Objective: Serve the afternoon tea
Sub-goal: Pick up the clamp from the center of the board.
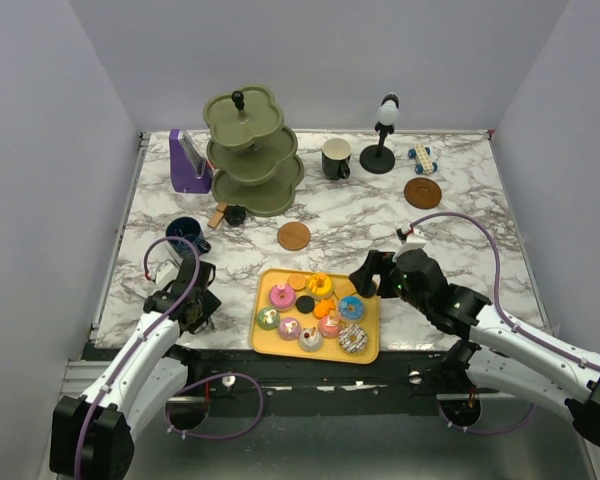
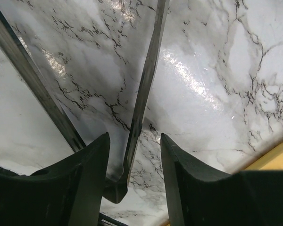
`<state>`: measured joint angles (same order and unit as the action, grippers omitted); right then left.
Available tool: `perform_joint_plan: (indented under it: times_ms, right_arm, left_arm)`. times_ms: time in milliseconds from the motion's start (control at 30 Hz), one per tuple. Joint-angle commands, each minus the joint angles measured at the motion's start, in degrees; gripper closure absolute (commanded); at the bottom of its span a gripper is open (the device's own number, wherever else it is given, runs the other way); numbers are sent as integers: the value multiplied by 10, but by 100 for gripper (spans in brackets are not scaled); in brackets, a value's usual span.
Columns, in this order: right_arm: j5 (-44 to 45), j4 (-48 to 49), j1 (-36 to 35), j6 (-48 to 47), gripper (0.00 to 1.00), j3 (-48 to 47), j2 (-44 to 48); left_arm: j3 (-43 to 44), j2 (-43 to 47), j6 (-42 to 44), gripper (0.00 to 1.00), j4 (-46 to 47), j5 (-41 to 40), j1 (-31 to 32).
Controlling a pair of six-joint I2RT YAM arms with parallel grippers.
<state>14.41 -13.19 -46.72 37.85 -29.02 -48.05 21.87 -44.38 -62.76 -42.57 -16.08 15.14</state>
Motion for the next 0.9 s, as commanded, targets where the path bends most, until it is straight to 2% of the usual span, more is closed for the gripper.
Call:
perform_joint_plan:
  times_ms: [0, 133, 367, 667, 867]
  right_arm:
    - [-9, -12, -3, -8, 3, -12, 6]
    - [-5, -11, -3, -9, 3, -9, 9]
    - [-7, -8, -3, -11, 2, -12, 2]
    - [-7, -5, -3, -11, 2, -7, 7]
    - [-3, -3, -3, -11, 3, -1, 8]
  left_arm:
    - [16, -19, 10, 47, -4, 8, 3]
    - [21, -31, 18, 51, -5, 12, 4]
    - [15, -16, 12, 71, -5, 16, 4]
    - [6, 23, -7, 89, -13, 2, 5]
    - [10, 59, -25, 92, -35, -14, 8]
